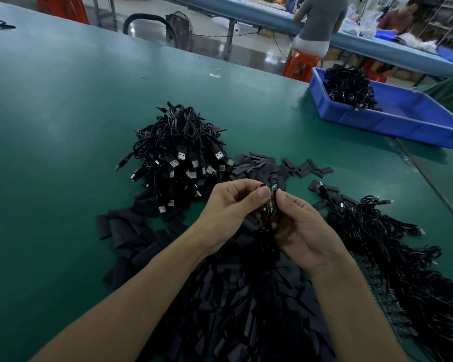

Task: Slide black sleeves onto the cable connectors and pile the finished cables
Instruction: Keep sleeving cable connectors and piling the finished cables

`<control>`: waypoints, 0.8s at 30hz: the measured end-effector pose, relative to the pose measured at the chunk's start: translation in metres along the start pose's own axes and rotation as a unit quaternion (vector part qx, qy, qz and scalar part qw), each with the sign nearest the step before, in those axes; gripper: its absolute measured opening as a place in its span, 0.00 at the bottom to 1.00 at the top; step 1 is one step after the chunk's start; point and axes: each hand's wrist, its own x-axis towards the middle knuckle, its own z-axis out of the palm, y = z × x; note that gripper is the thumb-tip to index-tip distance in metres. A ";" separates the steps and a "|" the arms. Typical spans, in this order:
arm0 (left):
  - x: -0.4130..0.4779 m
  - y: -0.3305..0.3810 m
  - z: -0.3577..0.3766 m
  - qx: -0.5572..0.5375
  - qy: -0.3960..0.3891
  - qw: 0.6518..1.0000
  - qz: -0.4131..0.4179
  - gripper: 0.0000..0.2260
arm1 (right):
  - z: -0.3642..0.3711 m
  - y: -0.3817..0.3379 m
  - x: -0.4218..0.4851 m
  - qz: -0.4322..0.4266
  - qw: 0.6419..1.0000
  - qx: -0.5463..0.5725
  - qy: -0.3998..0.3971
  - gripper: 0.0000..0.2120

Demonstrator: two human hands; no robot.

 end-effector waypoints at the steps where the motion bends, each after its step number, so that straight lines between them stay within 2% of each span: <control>1: 0.000 0.001 0.001 -0.001 -0.002 1.000 0.004 0.09 | 0.000 -0.001 -0.001 -0.003 1.000 -0.003 0.003 0.10; 4: 0.000 0.010 0.002 -0.024 0.011 0.999 0.042 0.08 | -0.004 -0.010 -0.005 -0.053 0.998 0.034 0.027 0.05; 8: 0.002 0.031 -0.003 -0.133 0.050 0.983 0.114 0.07 | -0.012 -0.032 -0.014 -0.133 0.979 0.144 0.051 0.07; 12: 0.002 0.041 0.002 -0.134 0.099 0.969 0.181 0.07 | -0.007 -0.042 -0.015 -0.225 0.961 0.135 0.082 0.05; 14: 0.002 0.038 0.005 -0.139 0.158 0.962 0.176 0.07 | -0.001 -0.041 -0.013 -0.273 0.945 0.136 0.115 0.05; 16: 0.002 0.035 0.006 -0.159 0.227 0.952 0.131 0.07 | 0.003 -0.039 -0.012 -0.303 0.929 0.144 0.154 0.05; 18: 0.003 0.036 0.000 -0.188 0.290 0.934 0.092 0.07 | 0.002 -0.040 -0.012 -0.313 0.912 0.168 0.206 0.06; 21: 0.008 0.046 -0.021 -0.200 0.378 0.898 0.107 0.07 | -0.011 -0.047 -0.015 -0.299 0.887 0.225 0.271 0.07; 24: 0.010 0.056 -0.036 -0.117 0.402 0.899 0.129 0.08 | -0.019 -0.052 -0.017 -0.257 0.913 0.126 0.292 0.06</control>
